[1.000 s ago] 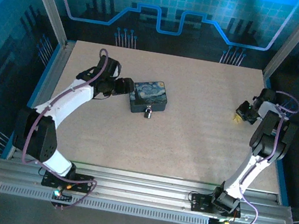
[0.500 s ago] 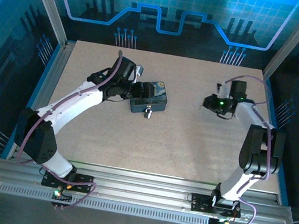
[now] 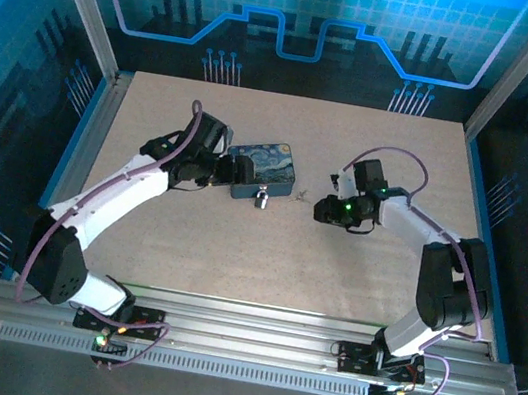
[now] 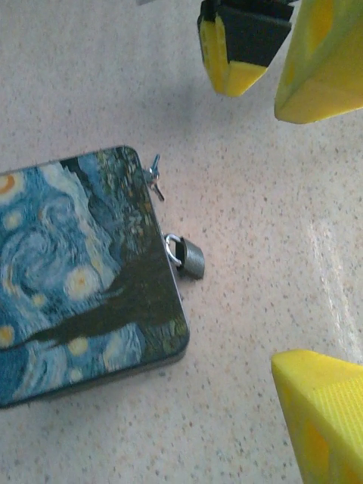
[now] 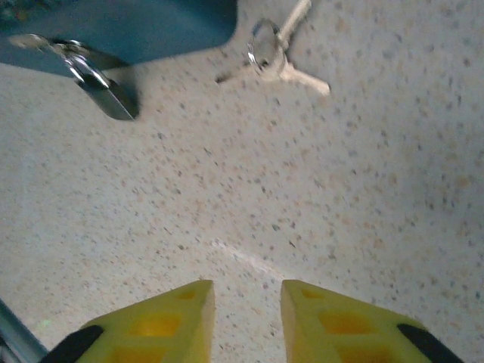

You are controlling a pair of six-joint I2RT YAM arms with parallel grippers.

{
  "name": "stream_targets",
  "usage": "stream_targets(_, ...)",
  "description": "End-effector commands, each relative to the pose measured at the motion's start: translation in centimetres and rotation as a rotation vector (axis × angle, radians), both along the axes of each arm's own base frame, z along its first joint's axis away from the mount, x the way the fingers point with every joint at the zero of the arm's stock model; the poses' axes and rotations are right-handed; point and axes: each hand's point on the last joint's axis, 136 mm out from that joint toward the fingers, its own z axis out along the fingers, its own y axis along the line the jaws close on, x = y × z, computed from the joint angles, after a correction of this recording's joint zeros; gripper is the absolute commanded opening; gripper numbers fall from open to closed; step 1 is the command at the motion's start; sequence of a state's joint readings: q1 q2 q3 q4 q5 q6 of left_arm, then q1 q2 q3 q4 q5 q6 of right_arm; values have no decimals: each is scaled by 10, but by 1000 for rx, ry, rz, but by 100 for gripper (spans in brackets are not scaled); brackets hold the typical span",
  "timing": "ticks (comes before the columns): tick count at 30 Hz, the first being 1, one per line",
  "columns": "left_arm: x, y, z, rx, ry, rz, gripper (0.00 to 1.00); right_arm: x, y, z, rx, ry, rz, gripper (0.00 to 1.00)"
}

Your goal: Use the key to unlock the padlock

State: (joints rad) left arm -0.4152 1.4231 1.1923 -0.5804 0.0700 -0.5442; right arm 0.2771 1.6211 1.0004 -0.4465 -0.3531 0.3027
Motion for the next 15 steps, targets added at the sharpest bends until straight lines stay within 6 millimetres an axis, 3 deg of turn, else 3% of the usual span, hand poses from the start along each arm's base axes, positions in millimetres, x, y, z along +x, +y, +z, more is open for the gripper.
stream_targets(1,-6,17,-5,55,9,47,80,9,-6,4,-57,-37,-50,38)
stream_targets(7,-4,33,-12,106,15,95,82,44,6,3,-56,-25,-128,43)
stream_targets(15,-2,43,-7,88,0,147,82,79,36,-16,-127,-8,-190,35)
